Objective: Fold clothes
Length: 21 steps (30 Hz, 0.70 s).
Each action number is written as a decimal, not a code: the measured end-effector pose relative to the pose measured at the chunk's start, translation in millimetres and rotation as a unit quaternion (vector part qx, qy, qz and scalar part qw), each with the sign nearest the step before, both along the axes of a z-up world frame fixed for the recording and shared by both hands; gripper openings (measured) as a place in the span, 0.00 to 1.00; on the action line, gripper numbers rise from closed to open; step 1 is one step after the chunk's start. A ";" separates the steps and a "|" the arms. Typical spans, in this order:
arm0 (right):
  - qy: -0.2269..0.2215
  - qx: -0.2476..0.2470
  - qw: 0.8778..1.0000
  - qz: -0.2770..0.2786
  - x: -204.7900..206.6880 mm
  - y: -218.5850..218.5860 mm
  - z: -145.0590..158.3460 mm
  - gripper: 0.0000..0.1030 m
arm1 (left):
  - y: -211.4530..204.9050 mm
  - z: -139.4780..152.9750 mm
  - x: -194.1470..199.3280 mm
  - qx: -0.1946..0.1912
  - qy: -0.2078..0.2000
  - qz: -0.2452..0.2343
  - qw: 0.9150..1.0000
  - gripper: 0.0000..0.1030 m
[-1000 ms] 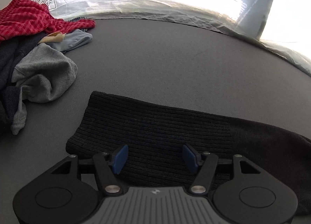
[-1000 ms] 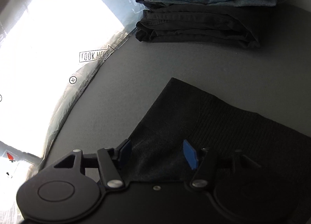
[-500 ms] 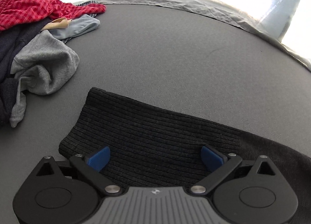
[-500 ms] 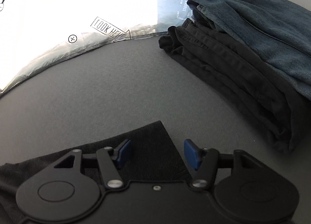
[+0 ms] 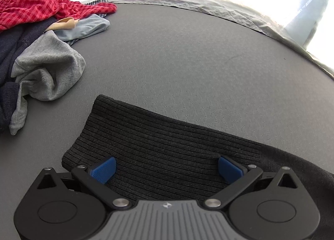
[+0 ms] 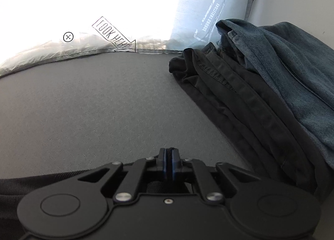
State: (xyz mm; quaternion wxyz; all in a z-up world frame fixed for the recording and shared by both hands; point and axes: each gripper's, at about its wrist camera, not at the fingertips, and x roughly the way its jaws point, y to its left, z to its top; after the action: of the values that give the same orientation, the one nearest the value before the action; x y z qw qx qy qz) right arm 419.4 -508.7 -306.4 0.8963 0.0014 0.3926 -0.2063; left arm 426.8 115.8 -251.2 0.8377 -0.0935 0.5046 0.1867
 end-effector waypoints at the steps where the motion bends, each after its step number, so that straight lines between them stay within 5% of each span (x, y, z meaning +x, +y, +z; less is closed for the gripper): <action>1: 0.001 -0.006 1.000 -0.004 0.6 0.7 1.5 0.09 | 0.0 -0.2 -0.4 0.000 -0.002 -0.001 1.000 1.00; 2: 0.001 -0.012 1.000 -0.008 1.1 1.4 3.1 0.15 | 0.0 -0.5 -0.8 0.000 -0.004 -0.002 1.000 1.00; 4: -0.004 -0.017 1.000 -0.017 -2.6 2.0 9.1 0.44 | -0.5 -1.0 -2.1 0.003 -0.008 -0.004 1.000 1.00; 8: -0.023 -0.014 0.999 -0.035 -23.3 3.8 27.6 0.51 | 0.2 1.0 -1.2 0.002 -0.004 0.005 1.000 1.00; 10: -0.029 -0.018 0.999 -0.039 -42.7 8.7 38.3 0.64 | 0.0 6.9 -2.2 0.006 -0.008 0.021 1.000 1.00; 13: -0.026 -0.025 0.998 -0.051 -69.9 15.8 47.7 0.72 | -1.5 21.2 -9.2 0.007 -0.033 0.015 0.999 1.00; 21: -0.030 0.048 0.991 -0.123 -176.4 21.1 50.4 0.76 | -28.0 51.1 -69.3 0.042 -0.067 -0.067 0.995 1.00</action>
State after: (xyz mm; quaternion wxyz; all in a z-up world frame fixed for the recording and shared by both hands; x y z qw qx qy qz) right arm 243.0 -487.6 -256.0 0.8742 0.0990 0.3721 -0.2959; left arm 357.5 87.7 -200.2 0.8836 -0.0367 0.4439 0.1447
